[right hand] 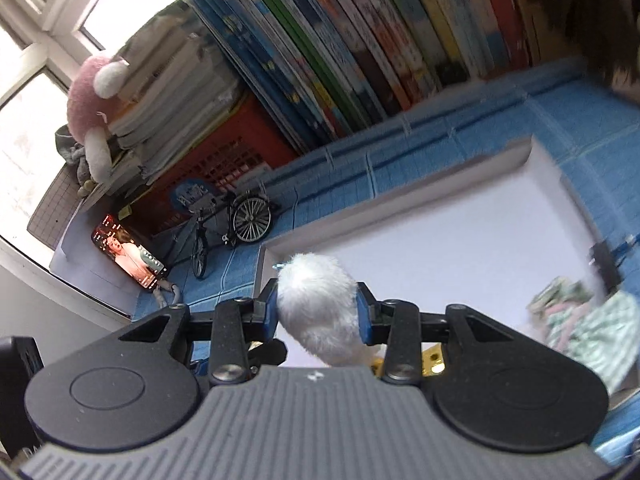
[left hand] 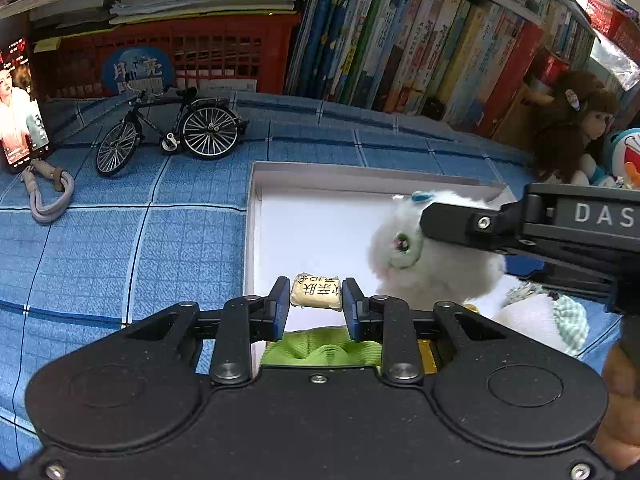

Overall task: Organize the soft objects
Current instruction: 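Carry the candy in the left tool while the right tool carries the fluffy ball to the tray, then open the left tool to drop the candy while the right tool releases the fluffy ball, then move the left tool toward the lavender sock while the right tool approaches the folded white paper, then close the left tool on the lavender sock while the right tool grasps the folded white paper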

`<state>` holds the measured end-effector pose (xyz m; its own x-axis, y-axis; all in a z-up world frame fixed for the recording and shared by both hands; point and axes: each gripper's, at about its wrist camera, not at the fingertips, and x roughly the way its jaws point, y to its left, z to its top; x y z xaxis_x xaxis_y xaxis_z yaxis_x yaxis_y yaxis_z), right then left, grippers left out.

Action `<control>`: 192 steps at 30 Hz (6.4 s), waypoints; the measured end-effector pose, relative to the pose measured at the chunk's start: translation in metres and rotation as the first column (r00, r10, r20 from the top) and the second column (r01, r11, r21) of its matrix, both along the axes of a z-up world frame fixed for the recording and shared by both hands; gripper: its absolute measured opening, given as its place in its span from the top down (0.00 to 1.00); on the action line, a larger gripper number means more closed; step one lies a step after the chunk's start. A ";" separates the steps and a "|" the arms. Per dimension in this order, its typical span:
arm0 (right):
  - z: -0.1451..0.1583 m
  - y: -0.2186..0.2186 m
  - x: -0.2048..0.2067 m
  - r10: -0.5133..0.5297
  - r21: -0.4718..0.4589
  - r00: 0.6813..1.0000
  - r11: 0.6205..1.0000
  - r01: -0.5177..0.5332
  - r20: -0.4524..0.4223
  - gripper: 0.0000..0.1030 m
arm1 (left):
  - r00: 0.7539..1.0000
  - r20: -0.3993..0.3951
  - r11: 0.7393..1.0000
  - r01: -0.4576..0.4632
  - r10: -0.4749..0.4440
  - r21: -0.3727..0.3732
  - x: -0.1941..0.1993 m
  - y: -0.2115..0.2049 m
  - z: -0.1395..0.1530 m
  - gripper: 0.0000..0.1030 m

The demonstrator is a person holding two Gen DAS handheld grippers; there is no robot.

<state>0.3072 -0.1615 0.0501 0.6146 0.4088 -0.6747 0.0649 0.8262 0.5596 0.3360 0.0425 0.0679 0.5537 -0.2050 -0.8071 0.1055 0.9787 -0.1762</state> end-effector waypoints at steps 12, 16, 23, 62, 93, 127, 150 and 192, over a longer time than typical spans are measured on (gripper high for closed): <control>-0.016 -0.003 0.012 -0.008 -0.037 0.996 0.999 0.005 -0.091 0.59 | 0.999 -0.048 1.000 -0.017 0.017 0.007 0.009 0.007 -0.017 0.74; -0.019 -0.008 0.014 -0.015 -0.048 0.993 0.999 0.009 -0.119 0.59 | 0.998 -0.054 1.000 -0.015 0.016 0.004 0.009 0.007 -0.018 0.74; -0.021 -0.016 0.015 -0.018 -0.052 0.987 0.999 0.009 -0.159 0.59 | 0.998 -0.065 1.000 -0.014 0.014 0.000 0.009 0.007 -0.023 0.74; 0.019 -0.025 -0.039 0.074 -0.050 0.990 0.996 -0.080 -0.118 0.37 | 0.999 0.051 0.999 -0.012 0.015 -0.045 -0.049 0.011 0.037 0.44; 0.065 -0.012 -0.205 0.360 -0.377 0.887 0.895 -0.240 0.290 0.10 | 0.930 0.350 0.988 0.142 -0.113 -0.058 -0.233 0.011 0.066 0.25; 0.018 0.037 -0.285 0.509 -0.646 0.750 0.750 -0.145 0.423 0.00 | 0.909 0.415 0.995 0.061 -0.021 -0.083 -0.304 0.045 0.019 0.20; -0.035 0.050 -0.308 0.519 -0.661 0.756 0.734 -0.155 0.399 0.03 | 0.914 0.380 0.989 -0.126 0.145 -0.075 -0.312 0.074 -0.031 0.20; -0.073 0.067 -0.287 0.446 -0.589 0.796 0.795 -0.144 0.408 0.50 | 0.908 0.346 0.971 -0.215 0.237 -0.102 -0.325 0.100 -0.057 0.75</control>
<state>0.0201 -0.0948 -0.0227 0.8268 0.3225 -0.4609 -0.3960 0.9156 -0.0698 0.0112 0.1429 0.0113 0.8374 -0.0827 -0.5403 -0.0508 0.9724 -0.2277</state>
